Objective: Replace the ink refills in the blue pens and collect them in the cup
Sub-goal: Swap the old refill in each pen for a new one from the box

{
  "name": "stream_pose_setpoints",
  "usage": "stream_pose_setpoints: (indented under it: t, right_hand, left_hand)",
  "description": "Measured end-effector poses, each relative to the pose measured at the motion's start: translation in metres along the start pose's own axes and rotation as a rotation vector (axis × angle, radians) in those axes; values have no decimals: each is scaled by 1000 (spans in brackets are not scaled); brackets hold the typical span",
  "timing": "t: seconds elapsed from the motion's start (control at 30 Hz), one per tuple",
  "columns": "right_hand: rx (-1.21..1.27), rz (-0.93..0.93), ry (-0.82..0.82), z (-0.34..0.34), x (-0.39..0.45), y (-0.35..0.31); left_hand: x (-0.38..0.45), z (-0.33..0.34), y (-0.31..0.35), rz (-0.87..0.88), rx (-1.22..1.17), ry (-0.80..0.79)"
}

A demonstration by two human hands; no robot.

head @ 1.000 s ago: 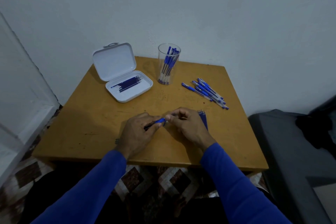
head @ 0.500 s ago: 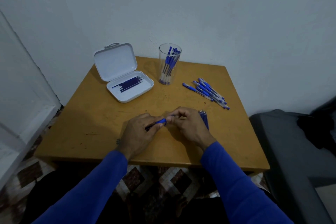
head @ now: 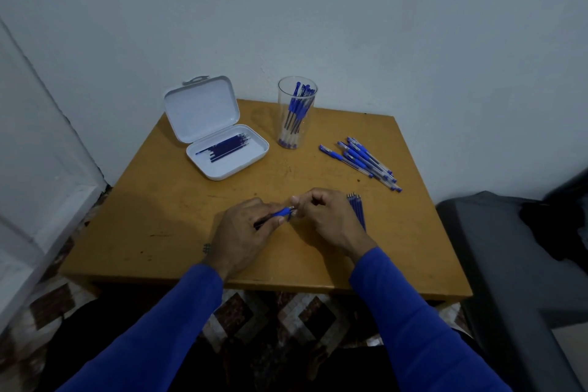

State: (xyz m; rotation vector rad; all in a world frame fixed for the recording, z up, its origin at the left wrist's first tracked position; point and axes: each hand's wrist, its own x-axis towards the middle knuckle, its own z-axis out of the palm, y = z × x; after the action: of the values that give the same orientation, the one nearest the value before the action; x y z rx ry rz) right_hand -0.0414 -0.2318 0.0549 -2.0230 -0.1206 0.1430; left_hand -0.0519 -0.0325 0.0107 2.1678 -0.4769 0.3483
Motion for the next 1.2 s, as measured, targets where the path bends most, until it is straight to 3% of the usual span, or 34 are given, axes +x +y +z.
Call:
stream_pose_setpoints:
  t: [0.13,0.3,0.87,0.97,1.07,1.2]
  right_hand:
    - [99,-9,-62,-3,-2,1]
    - [-18,31,-22,0,0,1]
    - [109,70,-7,6,-1,-5]
    - [167,96,117,5,3,-2]
    - [-100,113,263,4,9,3]
    - [-333,127,132,11,12,5]
  left_hand:
    - [0,0,1,6,-11,9]
    - [0,1,-1,-9,-42,30]
    - [0,1,-1,1,-28,42]
    - [1,1,0,-9,-33,69]
    - [0,1,1,-22,-46,81]
    - [0,1,1,-40,-34,66]
